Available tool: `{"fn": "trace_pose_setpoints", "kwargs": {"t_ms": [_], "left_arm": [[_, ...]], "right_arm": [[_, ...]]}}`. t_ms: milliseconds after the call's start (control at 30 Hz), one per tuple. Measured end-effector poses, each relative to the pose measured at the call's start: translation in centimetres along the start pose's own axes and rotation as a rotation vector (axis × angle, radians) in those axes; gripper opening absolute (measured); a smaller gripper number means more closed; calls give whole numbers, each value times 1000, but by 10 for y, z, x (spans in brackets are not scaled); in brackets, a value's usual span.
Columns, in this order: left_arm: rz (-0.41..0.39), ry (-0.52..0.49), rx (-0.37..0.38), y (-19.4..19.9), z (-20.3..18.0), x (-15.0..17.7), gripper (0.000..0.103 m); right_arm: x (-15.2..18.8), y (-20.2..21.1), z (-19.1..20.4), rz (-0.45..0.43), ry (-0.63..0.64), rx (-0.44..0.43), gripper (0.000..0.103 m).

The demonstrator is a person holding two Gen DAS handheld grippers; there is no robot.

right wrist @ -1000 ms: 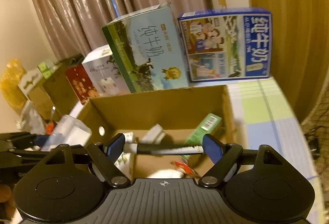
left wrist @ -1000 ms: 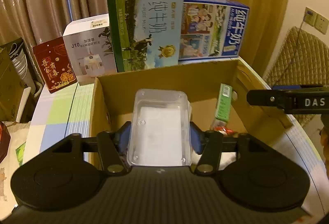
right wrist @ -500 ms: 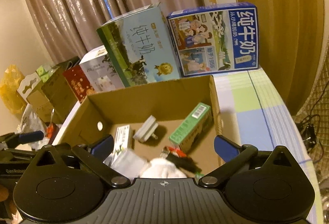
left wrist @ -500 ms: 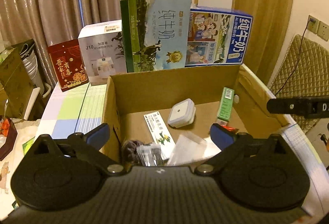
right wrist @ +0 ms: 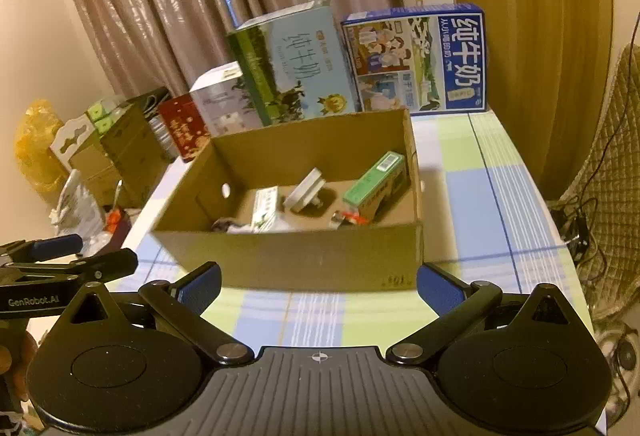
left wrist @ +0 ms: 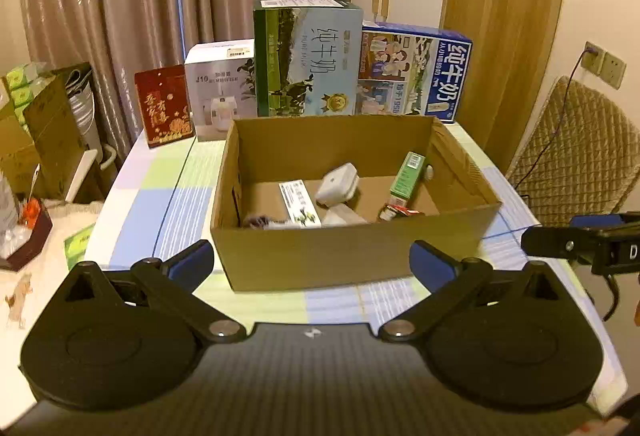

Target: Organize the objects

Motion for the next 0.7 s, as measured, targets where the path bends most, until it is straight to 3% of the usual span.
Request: {"fn": "trace_pose_setpoints", "kwargs": {"t_ms": [333,700], "left_arm": [[-1,39,-36,56,-8,37,102],[-8,34,-50,88,-19,60,102]], "right_arm": [[40,50,16,4,32,31,101],[69,75,20,-6,57,49,101]]}}
Point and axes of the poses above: each gripper's, at about its wrist camera, not at the fingertips, and y roughly against the way its jaws point, z to its left, x to its underside, the point moved 9 cm from there along -y, roughly the way its jaws point, and after that the axes turned 6 degrees about -y, right-handed, at the moved point
